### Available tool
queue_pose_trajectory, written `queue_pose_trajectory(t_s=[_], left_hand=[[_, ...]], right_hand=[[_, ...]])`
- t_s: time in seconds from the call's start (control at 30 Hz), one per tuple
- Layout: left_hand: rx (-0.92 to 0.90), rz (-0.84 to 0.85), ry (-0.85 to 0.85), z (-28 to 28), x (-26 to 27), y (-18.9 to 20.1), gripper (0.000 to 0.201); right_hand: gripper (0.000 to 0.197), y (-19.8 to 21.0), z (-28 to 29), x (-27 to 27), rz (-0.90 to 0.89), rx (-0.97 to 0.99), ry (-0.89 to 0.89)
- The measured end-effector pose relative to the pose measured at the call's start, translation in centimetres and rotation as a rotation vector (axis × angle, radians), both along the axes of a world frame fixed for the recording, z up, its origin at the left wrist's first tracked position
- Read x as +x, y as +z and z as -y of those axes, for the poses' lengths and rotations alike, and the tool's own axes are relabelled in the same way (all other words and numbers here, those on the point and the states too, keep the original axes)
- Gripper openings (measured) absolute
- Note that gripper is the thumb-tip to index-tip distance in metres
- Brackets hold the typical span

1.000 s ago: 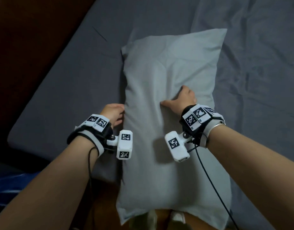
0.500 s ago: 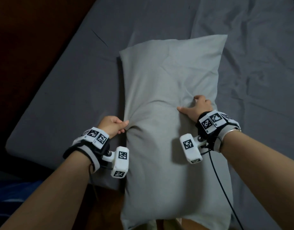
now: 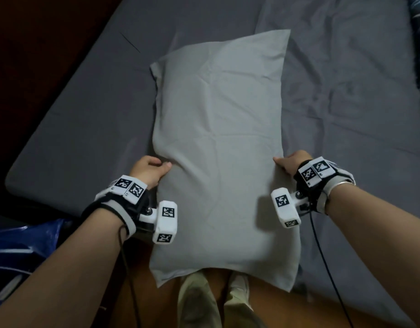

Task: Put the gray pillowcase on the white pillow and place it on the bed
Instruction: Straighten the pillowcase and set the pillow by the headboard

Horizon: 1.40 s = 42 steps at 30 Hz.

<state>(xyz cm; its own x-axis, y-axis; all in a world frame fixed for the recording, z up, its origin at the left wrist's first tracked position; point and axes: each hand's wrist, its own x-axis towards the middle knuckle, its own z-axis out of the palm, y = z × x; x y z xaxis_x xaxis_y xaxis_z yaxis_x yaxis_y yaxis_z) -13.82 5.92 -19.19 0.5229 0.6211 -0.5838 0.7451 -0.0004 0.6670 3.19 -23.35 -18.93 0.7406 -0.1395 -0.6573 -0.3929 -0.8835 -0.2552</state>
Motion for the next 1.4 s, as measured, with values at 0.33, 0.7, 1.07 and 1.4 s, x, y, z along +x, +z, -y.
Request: queue_pose_trajectory(t_s=[0.33, 0.7, 1.07, 1.4], left_hand=[[0.284, -0.019, -0.032, 1.6, -0.2, 1.5, 0.032], [0.363, 0.043, -0.103, 2.5, -0.7, 2.8, 0.020], [0.129, 0.020, -0.091, 2.2, -3.3, 1.5, 0.020], [0.159, 0.267, -0.062, 1.5, -5.9, 4.9, 0.032]], right_hand=[[0.026, 1.1, 2.3, -2.2, 0.220, 0.022, 0.167], [0.015, 0.5, 5.9, -4.4, 0.102, -0.015, 0.287], [0.005, -2.6, 7.2, -7.9, 0.004, 0.026, 0.209], [0.009, -0.2, 7.5, -10.3, 0.200, 0.029, 0.022]])
